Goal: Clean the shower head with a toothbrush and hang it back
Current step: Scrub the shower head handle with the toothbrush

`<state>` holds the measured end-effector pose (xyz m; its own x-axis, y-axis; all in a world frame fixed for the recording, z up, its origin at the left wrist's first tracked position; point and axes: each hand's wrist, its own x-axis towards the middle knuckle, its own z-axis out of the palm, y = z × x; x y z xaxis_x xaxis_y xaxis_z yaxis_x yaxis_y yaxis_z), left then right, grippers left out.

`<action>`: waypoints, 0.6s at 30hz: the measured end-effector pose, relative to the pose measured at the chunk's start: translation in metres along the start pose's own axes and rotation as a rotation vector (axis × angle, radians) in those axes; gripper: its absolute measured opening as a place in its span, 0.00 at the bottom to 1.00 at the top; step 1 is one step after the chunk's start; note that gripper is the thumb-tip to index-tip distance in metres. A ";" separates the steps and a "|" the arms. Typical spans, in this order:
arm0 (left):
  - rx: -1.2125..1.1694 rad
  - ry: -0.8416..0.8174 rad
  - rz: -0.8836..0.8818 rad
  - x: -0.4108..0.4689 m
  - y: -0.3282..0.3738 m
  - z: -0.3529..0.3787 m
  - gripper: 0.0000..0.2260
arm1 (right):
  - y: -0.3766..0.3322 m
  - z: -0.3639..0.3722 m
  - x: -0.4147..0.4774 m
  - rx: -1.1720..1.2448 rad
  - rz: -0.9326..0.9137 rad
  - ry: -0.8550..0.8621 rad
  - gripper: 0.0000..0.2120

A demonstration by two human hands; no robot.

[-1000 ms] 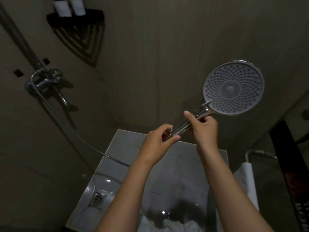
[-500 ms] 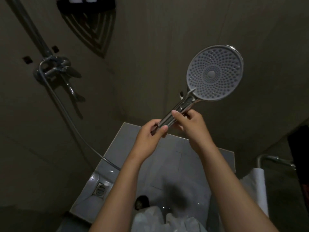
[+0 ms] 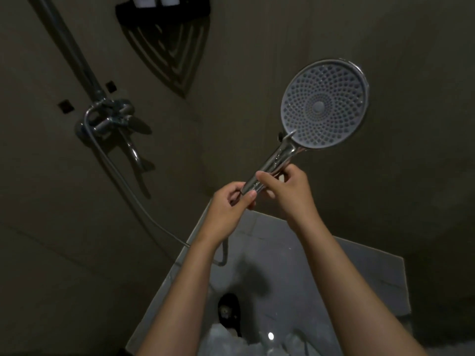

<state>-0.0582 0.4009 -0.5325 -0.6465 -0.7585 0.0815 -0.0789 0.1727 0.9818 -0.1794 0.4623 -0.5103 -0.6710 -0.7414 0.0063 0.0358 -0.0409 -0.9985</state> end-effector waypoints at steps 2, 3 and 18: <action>0.002 -0.015 -0.008 0.027 -0.004 -0.025 0.06 | -0.002 0.026 0.023 0.031 -0.008 0.006 0.05; 0.003 -0.022 -0.013 0.039 -0.006 -0.038 0.06 | -0.003 0.039 0.034 0.046 -0.009 0.004 0.04; -0.072 0.003 -0.122 0.140 -0.046 -0.174 0.06 | 0.025 0.187 0.139 -0.097 -0.016 0.017 0.06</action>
<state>-0.0134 0.1775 -0.5363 -0.6329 -0.7733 -0.0388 -0.1017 0.0334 0.9943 -0.1333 0.2334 -0.5241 -0.6831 -0.7299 0.0222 -0.0466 0.0132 -0.9988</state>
